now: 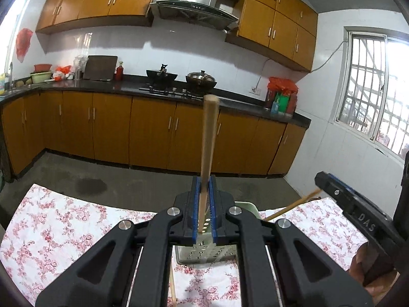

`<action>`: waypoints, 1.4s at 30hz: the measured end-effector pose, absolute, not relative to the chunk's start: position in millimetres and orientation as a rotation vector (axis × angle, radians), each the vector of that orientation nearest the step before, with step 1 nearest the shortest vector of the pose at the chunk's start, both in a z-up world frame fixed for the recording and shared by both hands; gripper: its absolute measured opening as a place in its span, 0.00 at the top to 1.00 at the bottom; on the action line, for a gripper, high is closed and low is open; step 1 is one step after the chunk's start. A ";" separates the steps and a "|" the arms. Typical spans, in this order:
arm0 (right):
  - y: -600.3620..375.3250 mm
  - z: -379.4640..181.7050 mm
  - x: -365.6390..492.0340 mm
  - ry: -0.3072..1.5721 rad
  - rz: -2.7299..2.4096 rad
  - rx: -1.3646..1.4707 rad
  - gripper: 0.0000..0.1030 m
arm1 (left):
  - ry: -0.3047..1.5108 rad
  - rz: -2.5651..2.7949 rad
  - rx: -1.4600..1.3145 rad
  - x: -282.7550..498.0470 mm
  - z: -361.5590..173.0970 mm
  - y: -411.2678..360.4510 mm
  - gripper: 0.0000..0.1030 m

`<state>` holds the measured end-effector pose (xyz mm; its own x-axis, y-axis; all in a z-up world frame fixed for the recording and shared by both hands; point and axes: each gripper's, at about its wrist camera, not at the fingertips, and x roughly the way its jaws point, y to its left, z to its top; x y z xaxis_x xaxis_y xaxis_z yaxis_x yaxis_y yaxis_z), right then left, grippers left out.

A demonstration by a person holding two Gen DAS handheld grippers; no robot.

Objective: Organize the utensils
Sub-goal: 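Lift the left tool's chopstick over the green holder while the right tool drops its chopstick in, then open the left tool over the holder while the right tool grasps another chopstick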

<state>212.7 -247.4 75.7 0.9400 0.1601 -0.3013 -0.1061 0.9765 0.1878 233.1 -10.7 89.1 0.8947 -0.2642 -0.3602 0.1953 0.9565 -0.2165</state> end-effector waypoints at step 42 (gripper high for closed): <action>-276.5 -128.9 170.4 0.914 0.014 0.153 0.92 | 0.899 -0.144 -0.122 180.8 -99.7 19.2 0.82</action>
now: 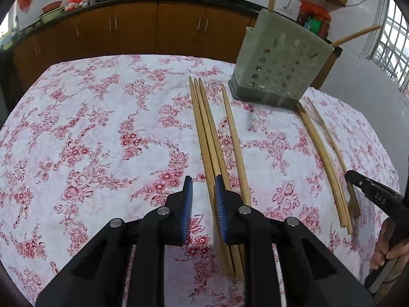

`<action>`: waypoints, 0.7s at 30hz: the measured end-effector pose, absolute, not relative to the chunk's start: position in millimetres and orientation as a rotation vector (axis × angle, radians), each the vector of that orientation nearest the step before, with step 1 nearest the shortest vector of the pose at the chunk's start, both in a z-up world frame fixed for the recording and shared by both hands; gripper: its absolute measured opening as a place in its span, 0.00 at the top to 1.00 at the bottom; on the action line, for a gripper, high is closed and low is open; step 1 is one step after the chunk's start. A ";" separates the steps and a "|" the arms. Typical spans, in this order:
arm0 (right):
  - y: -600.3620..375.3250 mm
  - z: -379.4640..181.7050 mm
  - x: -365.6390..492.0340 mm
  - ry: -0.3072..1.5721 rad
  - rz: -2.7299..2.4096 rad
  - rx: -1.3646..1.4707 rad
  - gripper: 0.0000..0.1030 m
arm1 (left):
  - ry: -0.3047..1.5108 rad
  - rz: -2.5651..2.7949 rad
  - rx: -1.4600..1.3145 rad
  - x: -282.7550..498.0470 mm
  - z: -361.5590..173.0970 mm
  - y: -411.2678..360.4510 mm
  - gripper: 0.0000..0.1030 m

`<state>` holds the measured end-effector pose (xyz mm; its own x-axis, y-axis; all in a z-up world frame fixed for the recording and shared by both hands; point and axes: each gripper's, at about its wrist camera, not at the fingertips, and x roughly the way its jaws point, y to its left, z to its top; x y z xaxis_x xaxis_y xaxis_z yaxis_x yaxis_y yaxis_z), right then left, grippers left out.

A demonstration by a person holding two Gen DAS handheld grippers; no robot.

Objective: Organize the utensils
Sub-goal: 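Open the left tool over the holder while the right tool grasps another chopstick, then lower the open left tool onto a chopstick and close it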

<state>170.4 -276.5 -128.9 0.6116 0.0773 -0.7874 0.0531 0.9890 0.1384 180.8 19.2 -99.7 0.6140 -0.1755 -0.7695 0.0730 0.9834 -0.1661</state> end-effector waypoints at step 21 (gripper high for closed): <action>-275.4 -129.5 172.6 0.882 -0.017 0.045 0.92 | 0.896 -0.012 -0.082 196.8 -104.4 42.2 0.92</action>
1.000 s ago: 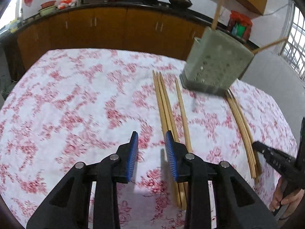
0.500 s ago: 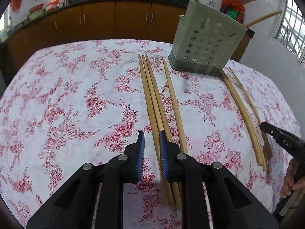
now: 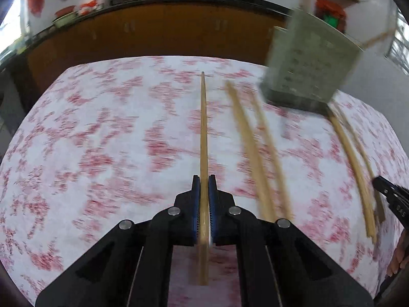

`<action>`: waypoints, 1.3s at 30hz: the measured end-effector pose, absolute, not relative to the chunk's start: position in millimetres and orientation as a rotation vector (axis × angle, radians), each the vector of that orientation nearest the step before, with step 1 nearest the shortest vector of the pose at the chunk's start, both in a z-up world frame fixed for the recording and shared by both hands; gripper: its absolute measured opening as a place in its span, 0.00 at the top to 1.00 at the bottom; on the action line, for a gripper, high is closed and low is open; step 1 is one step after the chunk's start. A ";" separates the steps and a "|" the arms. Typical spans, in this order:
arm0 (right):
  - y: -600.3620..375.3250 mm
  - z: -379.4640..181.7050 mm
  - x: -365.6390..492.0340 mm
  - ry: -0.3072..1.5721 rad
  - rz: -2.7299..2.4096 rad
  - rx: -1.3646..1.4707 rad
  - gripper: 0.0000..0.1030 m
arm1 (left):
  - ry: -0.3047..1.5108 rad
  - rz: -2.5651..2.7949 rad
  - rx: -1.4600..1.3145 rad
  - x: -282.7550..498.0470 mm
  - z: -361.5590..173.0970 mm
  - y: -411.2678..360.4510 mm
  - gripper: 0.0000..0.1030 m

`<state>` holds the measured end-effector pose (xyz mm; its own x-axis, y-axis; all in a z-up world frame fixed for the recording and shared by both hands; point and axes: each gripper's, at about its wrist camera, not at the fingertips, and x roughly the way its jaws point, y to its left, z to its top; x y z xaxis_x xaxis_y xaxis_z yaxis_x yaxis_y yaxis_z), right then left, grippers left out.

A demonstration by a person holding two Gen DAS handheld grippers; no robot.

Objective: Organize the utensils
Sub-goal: 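Lower the open left tool onto a chopstick and close it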

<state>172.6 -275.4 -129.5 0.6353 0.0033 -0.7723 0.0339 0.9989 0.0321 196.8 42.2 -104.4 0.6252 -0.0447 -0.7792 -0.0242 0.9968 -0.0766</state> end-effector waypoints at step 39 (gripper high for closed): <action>-251.4 -130.2 203.6 0.861 0.023 0.018 0.92 | 0.875 0.019 -0.106 197.2 -105.1 58.1 0.92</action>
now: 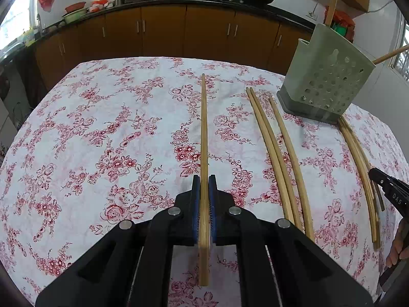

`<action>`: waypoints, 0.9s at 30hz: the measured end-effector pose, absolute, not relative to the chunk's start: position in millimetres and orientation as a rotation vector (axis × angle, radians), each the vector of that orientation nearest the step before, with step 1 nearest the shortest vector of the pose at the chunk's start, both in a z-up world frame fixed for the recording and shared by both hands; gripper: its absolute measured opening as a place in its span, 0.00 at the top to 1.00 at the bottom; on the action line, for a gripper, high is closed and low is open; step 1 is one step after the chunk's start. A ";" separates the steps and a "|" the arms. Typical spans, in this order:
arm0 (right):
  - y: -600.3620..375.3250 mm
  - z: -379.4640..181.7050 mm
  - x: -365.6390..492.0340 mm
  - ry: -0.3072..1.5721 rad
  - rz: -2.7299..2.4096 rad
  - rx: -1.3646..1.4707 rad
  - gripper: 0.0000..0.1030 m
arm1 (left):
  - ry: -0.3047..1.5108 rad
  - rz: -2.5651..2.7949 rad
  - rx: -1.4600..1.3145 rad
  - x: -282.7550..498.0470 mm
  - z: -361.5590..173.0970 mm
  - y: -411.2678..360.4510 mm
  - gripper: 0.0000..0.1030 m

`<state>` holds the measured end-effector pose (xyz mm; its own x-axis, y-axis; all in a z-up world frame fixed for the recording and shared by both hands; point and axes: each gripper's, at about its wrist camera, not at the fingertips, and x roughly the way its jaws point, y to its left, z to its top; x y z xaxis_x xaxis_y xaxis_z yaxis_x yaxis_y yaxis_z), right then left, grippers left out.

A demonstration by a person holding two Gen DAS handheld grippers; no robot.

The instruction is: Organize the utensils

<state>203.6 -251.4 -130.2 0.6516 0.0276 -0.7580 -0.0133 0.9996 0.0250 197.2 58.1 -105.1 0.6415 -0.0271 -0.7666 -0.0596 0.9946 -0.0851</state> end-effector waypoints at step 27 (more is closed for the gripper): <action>-238.4 -130.3 205.5 0.847 0.014 -0.040 0.92 | 0.873 0.016 -0.113 196.3 -105.4 59.3 0.92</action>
<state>205.5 -238.4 -130.3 0.6620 -0.0036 -0.7495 -0.0285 0.9991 -0.0299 196.3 59.3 -105.4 0.6430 -0.0323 -0.7652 -0.0598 0.9939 -0.0922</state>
